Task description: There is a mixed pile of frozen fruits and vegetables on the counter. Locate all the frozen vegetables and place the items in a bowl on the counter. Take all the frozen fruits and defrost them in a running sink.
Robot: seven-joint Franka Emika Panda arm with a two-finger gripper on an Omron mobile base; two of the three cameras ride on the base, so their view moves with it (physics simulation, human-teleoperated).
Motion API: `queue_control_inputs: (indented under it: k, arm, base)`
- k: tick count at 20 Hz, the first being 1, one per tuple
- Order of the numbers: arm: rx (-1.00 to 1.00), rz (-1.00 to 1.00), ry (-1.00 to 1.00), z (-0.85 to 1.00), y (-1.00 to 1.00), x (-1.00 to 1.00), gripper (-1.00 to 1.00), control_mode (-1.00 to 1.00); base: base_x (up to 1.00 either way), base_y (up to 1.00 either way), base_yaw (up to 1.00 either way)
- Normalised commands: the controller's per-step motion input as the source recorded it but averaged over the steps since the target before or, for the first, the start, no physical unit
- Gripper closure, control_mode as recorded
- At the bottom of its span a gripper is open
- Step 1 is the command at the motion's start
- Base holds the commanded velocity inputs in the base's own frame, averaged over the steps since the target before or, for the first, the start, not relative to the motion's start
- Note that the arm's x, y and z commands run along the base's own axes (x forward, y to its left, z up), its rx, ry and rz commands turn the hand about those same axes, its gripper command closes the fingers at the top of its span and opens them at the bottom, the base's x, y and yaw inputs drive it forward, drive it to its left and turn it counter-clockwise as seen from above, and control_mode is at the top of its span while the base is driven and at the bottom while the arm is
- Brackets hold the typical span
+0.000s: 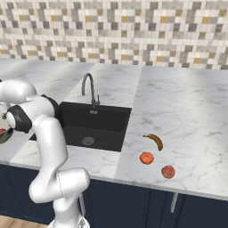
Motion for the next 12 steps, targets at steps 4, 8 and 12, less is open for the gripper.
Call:
queue_control_inputs:
  k: [4,8,12]
  arm:
    - [0.00,0.01,-0.01,0.25,-0.28,0.01,-1.00,-1.00]
    - [0.02,-0.01,-0.11,0.04,-0.38,-0.04,-1.00,-1.00]
    - [0.07,0.00,-0.14,-0.05,-0.47,-0.09,-1.00,-1.00]
  base:
    - [0.00,0.00,0.00]
    - [0.00,0.00,0.00]
    - [0.00,0.00,0.00]
